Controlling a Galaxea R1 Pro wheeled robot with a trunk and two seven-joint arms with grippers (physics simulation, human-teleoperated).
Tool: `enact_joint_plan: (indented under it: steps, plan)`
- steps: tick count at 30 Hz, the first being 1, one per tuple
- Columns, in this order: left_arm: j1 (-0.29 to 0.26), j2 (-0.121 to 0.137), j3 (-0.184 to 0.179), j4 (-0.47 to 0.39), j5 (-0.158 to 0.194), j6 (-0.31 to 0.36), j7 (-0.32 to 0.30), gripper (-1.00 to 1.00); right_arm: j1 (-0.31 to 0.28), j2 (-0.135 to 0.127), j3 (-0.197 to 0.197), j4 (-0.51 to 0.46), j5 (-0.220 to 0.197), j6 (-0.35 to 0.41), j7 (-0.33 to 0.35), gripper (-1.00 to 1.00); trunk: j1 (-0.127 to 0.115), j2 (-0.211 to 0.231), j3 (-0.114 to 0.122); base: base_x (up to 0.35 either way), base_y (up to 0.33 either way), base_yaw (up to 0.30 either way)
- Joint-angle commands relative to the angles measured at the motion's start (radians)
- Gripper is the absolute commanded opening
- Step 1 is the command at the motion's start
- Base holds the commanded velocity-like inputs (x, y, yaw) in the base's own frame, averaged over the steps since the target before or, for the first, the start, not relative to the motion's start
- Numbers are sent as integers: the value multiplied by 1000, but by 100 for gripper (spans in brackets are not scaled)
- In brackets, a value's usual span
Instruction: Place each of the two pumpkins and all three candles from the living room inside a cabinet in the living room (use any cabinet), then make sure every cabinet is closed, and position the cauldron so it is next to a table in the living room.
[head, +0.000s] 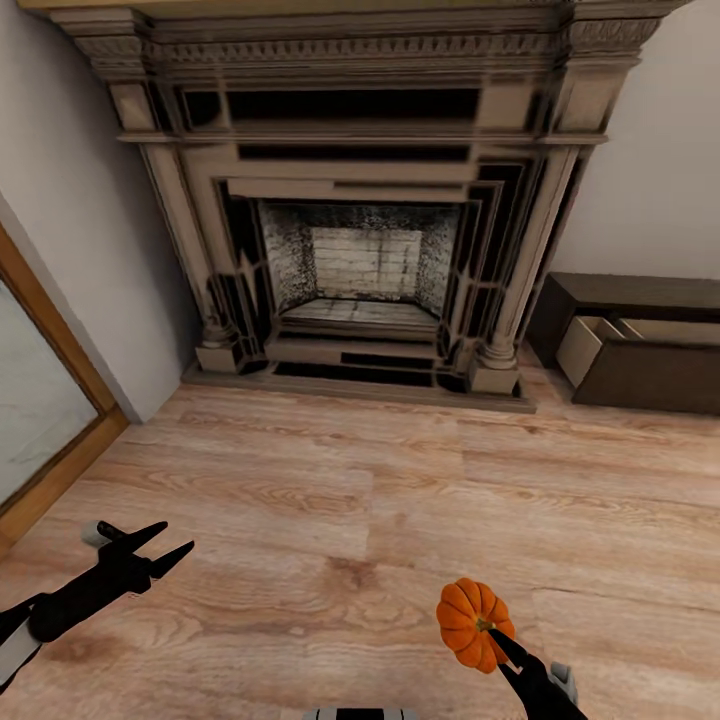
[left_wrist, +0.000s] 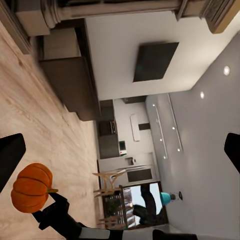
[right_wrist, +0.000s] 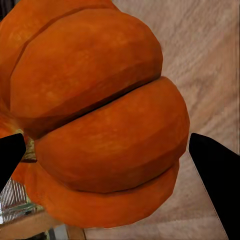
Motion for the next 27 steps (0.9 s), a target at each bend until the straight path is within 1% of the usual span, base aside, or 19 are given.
enact_joint_plan:
  steps: [1,13,21,24,27]
  plan:
    - [0,1,-6,0,5,11,-5,100,-2,0,2,3,-11,11,8,-100,0,0,-1,0,0,-289]
    - [0,1,-6,4,14,9,-5,100,-2,0,2,4,-11,10,8,-100,0,0,-1,0,0,-289]
    - [0,1,-6,4,9,9,-5,100,-2,0,2,4,-11,10,6,-100,0,0,-1,5,0,-289]
    - [0,1,-6,4,7,9,-5,100,-2,0,2,4,-11,10,6,-100,0,0,-1,130,0,-289]
    - [0,1,-6,4,4,8,-5,100,-2,0,2,4,-11,10,6,-100,0,0,-1,275,0,-289]
